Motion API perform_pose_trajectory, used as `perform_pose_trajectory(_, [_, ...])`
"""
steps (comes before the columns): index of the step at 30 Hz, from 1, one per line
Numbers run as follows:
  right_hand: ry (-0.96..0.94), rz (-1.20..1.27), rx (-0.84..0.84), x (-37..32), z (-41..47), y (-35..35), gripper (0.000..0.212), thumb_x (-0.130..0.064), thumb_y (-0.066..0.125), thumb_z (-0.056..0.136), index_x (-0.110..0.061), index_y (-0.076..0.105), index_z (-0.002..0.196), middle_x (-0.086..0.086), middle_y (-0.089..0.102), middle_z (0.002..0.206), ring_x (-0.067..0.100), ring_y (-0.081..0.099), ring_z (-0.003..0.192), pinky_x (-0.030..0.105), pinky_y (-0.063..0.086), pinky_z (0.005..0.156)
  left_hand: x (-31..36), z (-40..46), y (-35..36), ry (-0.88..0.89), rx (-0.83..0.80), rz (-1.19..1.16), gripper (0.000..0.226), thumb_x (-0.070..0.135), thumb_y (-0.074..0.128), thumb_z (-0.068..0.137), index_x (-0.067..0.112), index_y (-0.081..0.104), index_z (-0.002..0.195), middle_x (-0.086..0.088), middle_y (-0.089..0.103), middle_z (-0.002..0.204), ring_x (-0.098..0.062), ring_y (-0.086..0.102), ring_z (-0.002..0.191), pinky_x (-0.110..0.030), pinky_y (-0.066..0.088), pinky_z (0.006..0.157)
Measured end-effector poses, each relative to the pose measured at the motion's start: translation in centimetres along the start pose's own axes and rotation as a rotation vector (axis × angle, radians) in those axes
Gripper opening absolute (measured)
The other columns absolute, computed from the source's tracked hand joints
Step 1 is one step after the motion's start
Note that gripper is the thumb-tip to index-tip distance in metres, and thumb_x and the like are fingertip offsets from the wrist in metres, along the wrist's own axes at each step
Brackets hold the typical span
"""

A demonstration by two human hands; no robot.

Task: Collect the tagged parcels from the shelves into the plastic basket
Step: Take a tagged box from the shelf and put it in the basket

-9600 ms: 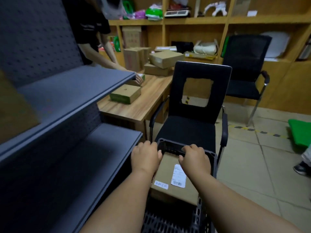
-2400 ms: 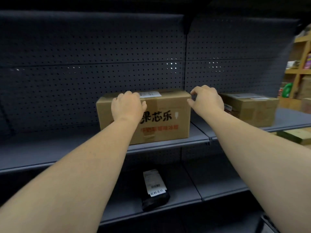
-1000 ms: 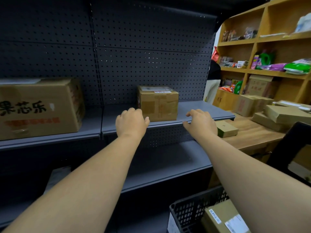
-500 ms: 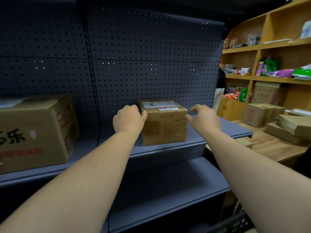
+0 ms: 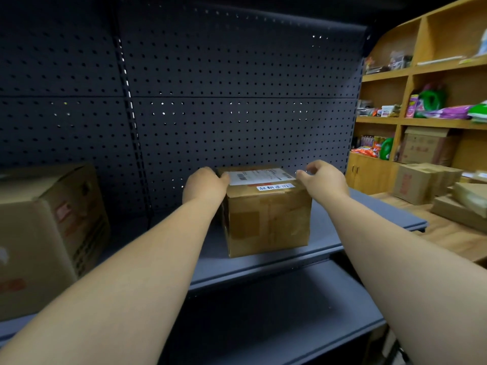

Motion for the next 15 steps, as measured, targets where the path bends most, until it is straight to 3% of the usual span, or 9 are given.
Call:
perform_pose_trajectory(3, [0.033, 0.019, -0.046, 0.1, 0.7, 0.3, 0.041, -0.044, 0.051, 0.094, -0.018, 0.055, 0.125, 0.005, 0.062, 0.107, 0.021, 0.051, 0.089, 0.030, 0.042, 0.070, 0.0, 0.8, 0.7, -0.066, -0.063, -0.038, 0.041, 0.040, 0.043, 0.097, 0.007, 0.060, 0.115, -0.003, 0.055, 0.090, -0.010, 0.042, 0.057, -0.024, 0.032, 0.045])
perform_pose_trajectory(8, [0.064, 0.030, -0.133, 0.0, 1.2, 0.6, 0.044, -0.042, 0.049, 0.095, -0.016, 0.055, 0.130, 0.009, 0.060, 0.123, 0.028, 0.055, 0.111, 0.031, 0.043, 0.077, 0.5, 1.6, 1.4, -0.163, -0.116, -0.107, 0.038, 0.037, 0.046, 0.096, 0.007, 0.061, 0.113, -0.006, 0.058, 0.086, -0.015, 0.048, 0.060, -0.025, 0.040, 0.048])
perform_pose_trajectory(12, [0.095, 0.070, -0.174, 0.1, 1.2, 0.5, 0.043, -0.037, 0.048, 0.096, -0.012, 0.055, 0.130, 0.012, 0.060, 0.125, 0.030, 0.054, 0.112, 0.035, 0.045, 0.083, 0.5, 1.6, 1.8, -0.180, -0.110, -0.158, 0.038, 0.034, 0.046, 0.097, 0.005, 0.058, 0.120, -0.009, 0.056, 0.094, -0.023, 0.056, 0.079, -0.030, 0.047, 0.061])
perform_pose_trajectory(15, [0.111, 0.099, -0.181, 0.2, 1.0, 0.2, 0.042, -0.033, 0.048, 0.095, -0.009, 0.057, 0.128, 0.014, 0.060, 0.125, 0.031, 0.054, 0.113, 0.036, 0.046, 0.087, 0.6, 1.4, 2.0, -0.183, -0.101, -0.155, 0.035, 0.029, 0.046, 0.097, 0.005, 0.058, 0.120, -0.009, 0.056, 0.088, -0.025, 0.056, 0.082, -0.029, 0.044, 0.057])
Point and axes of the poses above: each hand's wrist, its own z-axis towards the middle knuckle, its own y-axis out of the palm, x = y × z, the point moved 3 cm from there along z, towards the middle knuckle
